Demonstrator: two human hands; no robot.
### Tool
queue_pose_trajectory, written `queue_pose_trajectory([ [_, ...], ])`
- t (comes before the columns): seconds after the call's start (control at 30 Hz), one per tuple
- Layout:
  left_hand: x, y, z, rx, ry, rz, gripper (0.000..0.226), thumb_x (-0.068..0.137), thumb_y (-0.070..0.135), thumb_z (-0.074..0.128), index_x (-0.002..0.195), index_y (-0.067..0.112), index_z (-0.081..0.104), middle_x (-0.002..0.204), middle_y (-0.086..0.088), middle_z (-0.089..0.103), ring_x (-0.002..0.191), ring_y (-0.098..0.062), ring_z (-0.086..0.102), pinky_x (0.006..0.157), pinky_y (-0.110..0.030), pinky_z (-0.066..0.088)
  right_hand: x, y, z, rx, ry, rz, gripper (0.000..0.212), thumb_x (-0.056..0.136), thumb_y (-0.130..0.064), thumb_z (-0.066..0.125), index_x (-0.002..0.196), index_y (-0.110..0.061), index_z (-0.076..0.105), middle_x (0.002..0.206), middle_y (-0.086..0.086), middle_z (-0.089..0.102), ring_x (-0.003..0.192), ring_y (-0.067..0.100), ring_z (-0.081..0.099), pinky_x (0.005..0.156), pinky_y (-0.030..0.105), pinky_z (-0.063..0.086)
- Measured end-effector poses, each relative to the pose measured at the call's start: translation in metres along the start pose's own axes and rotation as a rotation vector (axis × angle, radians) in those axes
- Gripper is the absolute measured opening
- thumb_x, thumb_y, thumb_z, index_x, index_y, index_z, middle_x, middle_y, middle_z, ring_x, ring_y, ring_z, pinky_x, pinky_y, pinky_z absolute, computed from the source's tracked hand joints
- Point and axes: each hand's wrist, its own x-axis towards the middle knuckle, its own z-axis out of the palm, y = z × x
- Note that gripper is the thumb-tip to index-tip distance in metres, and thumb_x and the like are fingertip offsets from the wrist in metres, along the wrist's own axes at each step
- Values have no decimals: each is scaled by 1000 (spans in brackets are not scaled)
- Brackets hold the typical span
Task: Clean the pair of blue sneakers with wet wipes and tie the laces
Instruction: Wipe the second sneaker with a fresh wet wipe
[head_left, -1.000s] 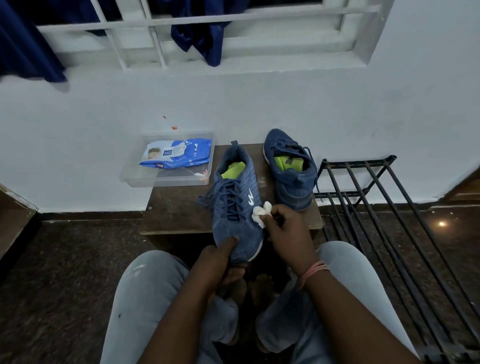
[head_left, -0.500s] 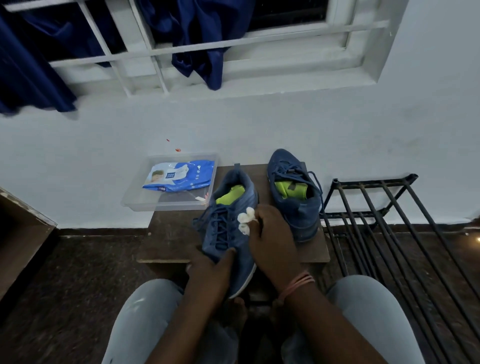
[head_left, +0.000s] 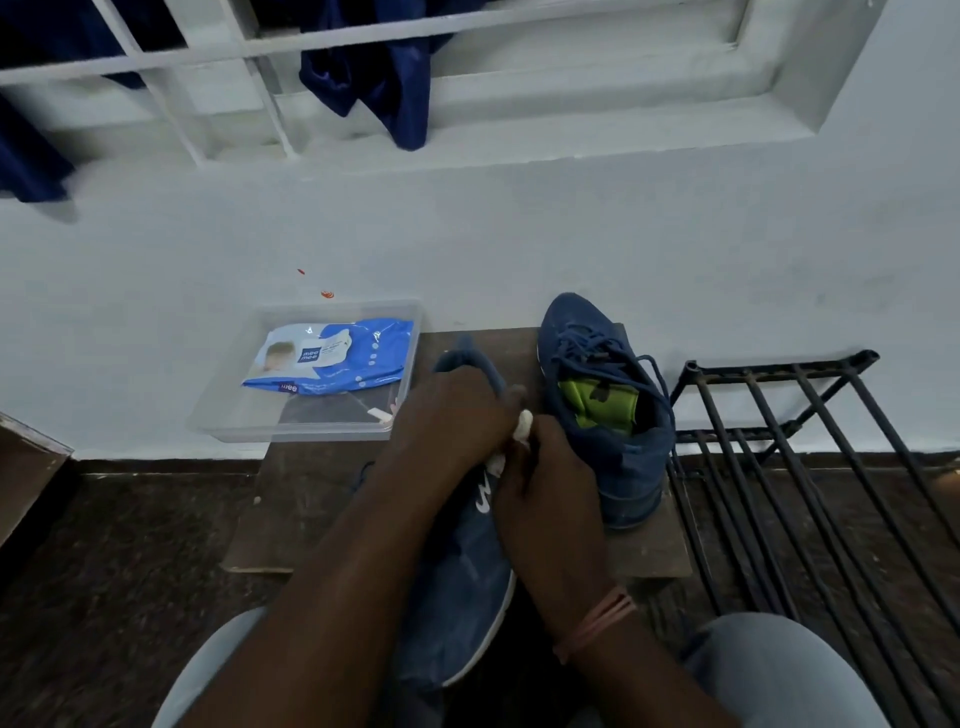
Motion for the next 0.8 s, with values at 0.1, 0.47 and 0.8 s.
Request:
queue_pose_trajectory([
  [0.1,21,13,-3,-63,-174,-122,57,97,60,49,106,9,71,104,-15,72,104,-31,66,97,-43,53,2,0,1,17,12,12,14,102,-24,46,89,-25,52,81,-8,64,74,10,63,63,33,50],
  [0.47,-47,-43,-48,-1028,13,-212,56,84,69,45,105,28,77,102,-2,79,102,-26,73,98,-49,54,1,-49,-15,143,64,-275,8,98,-15,62,91,-17,64,86,-8,60,81,6,58,73,20,45],
  [0.8,-131,-46,-54,-1311,204,-111,57,98,66,38,94,28,80,101,2,79,108,-21,70,104,-41,48,-19,-118,-35,-61,99,-608,24,94,-17,56,107,-14,76,95,2,74,86,15,63,82,27,48],
])
